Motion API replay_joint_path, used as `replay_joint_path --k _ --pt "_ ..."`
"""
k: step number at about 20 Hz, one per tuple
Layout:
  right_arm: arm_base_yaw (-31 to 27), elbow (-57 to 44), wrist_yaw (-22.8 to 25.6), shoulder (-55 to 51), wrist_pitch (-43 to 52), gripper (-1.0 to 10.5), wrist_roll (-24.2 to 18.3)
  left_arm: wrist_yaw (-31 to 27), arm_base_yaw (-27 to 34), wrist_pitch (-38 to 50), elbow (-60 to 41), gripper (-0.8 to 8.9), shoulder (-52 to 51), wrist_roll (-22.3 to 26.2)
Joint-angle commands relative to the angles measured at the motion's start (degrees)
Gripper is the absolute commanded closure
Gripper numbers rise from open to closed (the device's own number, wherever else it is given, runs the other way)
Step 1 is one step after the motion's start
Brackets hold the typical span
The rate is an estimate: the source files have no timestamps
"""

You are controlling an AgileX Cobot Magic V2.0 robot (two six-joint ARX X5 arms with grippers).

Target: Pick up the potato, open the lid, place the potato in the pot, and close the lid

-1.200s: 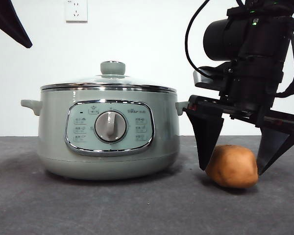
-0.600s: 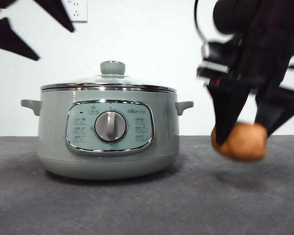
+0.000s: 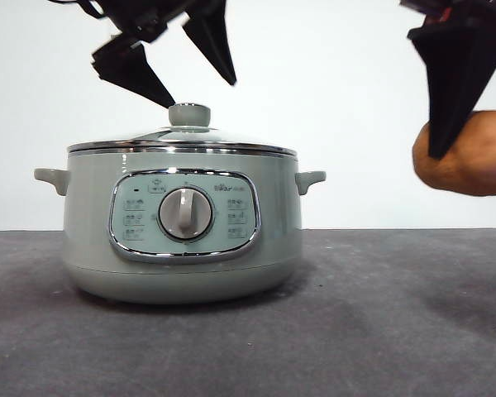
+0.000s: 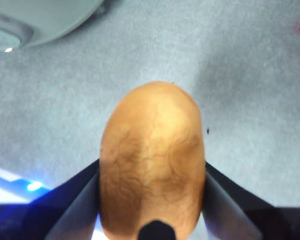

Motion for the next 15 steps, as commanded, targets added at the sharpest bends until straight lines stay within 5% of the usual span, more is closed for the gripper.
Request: replay_joint_path --k 1,6,11,15 --pt "0.07 0.11 0.00 -0.83 -0.39 9.5 0.59 -1.75 -0.96 -0.07 0.02 2.81 1.57 0.63" --pt "0.09 0.11 0.00 -1.11 -0.26 9.5 0.57 -5.14 -2.23 -0.83 0.02 2.88 3.45 0.70" --pt "0.07 0.11 0.00 -1.11 0.52 9.5 0.50 -7.26 -2.43 -1.40 0.02 8.26 3.45 1.11" --pt "0.07 0.11 0.00 -1.11 0.63 9.5 0.50 -11.28 -2.56 -0.83 0.02 8.22 3.43 1.14"
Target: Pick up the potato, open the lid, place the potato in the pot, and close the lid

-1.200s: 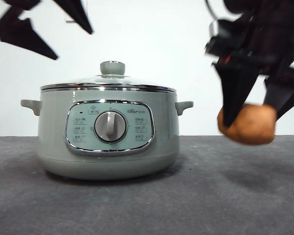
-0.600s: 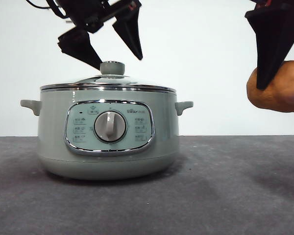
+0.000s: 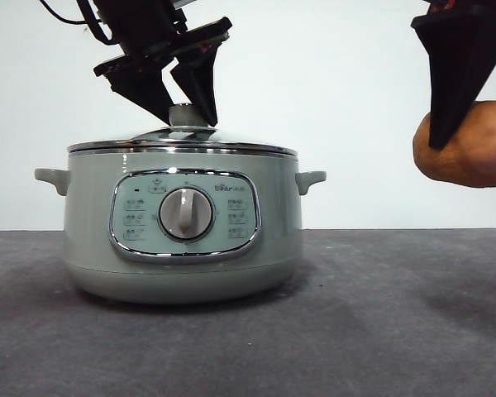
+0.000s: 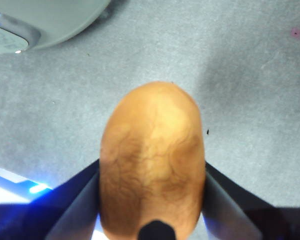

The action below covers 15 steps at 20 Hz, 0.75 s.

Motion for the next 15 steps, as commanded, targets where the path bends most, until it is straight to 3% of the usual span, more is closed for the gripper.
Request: replay_joint_path --k 1,7,15 --pt "0.04 0.11 0.00 0.00 0.28 9.5 0.48 -1.53 -0.26 0.42 -0.02 8.22 0.44 0.72" --pt "0.04 2.75 0.37 0.04 -0.02 9.5 2.12 -1.53 -0.24 0.33 0.04 8.22 -3.65 0.76" --pt "0.07 19.98 -1.81 7.43 -2.47 9.5 1.88 -1.60 3.45 -0.26 0.04 8.22 -11.80 1.55"
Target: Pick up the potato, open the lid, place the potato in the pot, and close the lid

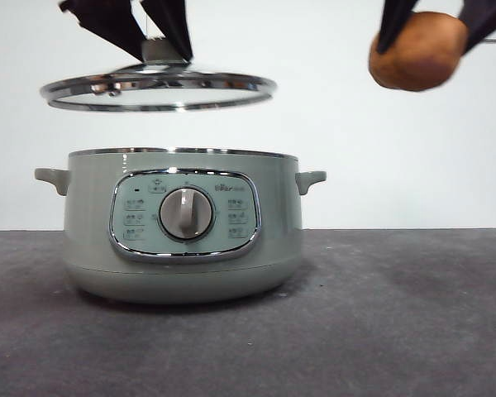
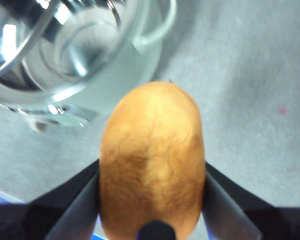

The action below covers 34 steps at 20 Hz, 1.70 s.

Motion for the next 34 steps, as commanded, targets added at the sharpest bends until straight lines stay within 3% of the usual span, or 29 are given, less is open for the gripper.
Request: replay_joint_path --k 1,4,15,20,27,28,30,31,34 --pt "0.09 4.90 -2.62 4.81 -0.74 9.5 0.33 -0.37 2.56 0.61 0.22 8.22 -2.14 1.57" --pt "1.44 12.63 -4.48 13.16 -0.81 9.5 0.37 -1.46 7.17 -1.25 0.22 8.22 -3.67 2.84" --pt "11.76 45.48 -4.39 47.01 -3.32 9.5 0.09 -1.44 22.29 -2.95 0.20 8.22 -3.78 2.78" --pt "12.83 47.95 -3.93 55.19 -2.21 9.5 -0.35 -1.44 25.68 -2.93 0.15 8.22 -3.63 2.82" --pt "12.81 47.93 -2.25 58.53 -2.49 9.3 -2.86 -1.42 26.56 -3.30 0.09 8.22 -3.28 2.84" --pt "12.81 47.93 -2.25 58.53 -2.51 8.2 -2.89 -1.36 26.56 -3.32 0.09 8.22 -3.28 2.82" --pt "12.81 47.93 -2.47 58.53 -2.56 3.3 -2.62 -1.05 26.56 -3.80 0.09 8.22 -3.28 2.82" --pt "12.81 47.93 -2.47 58.53 -2.80 2.1 -2.60 -1.03 26.56 -4.46 0.09 8.22 -3.28 2.82" --pt "12.81 48.19 -2.45 57.83 -4.59 2.2 -1.36 -0.96 26.56 -4.57 0.09 8.22 -3.26 2.80"
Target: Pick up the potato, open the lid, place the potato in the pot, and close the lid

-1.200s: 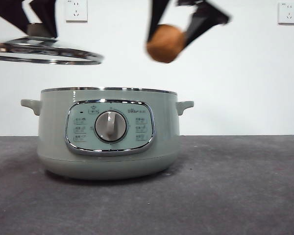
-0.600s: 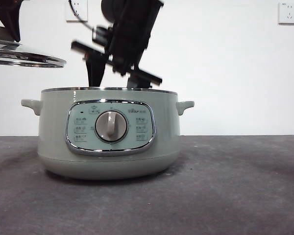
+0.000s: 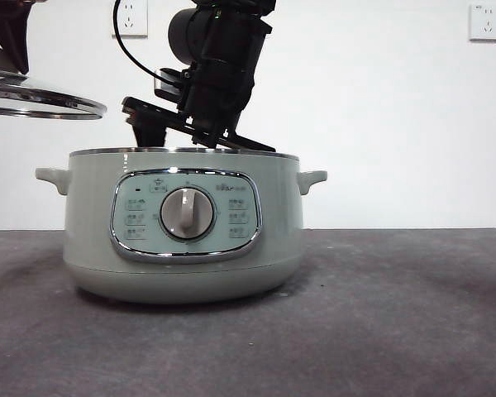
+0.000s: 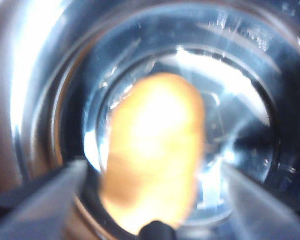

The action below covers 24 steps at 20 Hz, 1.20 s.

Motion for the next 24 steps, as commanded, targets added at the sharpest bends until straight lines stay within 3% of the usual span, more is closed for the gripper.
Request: replay_joint_path --k 1,5,9,12,24 --pt "0.11 1.14 -0.07 -0.37 -2.49 2.2 0.61 0.70 0.07 1.99 0.09 8.22 -0.46 0.59" --pt "0.11 3.39 -1.62 -7.08 -5.49 2.2 -0.74 4.24 -1.09 1.92 0.09 8.22 -0.46 -1.09" --pt "0.11 3.28 8.22 -16.04 -14.45 2.2 -4.04 5.97 -6.29 0.90 0.09 8.22 -0.46 -1.68" --pt "0.00 1.84 8.44 -22.88 -14.49 2.2 -5.18 5.97 -11.21 0.55 0.09 8.22 -0.46 -1.73" --pt "0.00 -32.41 9.49 -58.90 -14.43 2.2 -6.56 5.33 -25.97 2.99 0.09 8.22 0.48 -7.04"
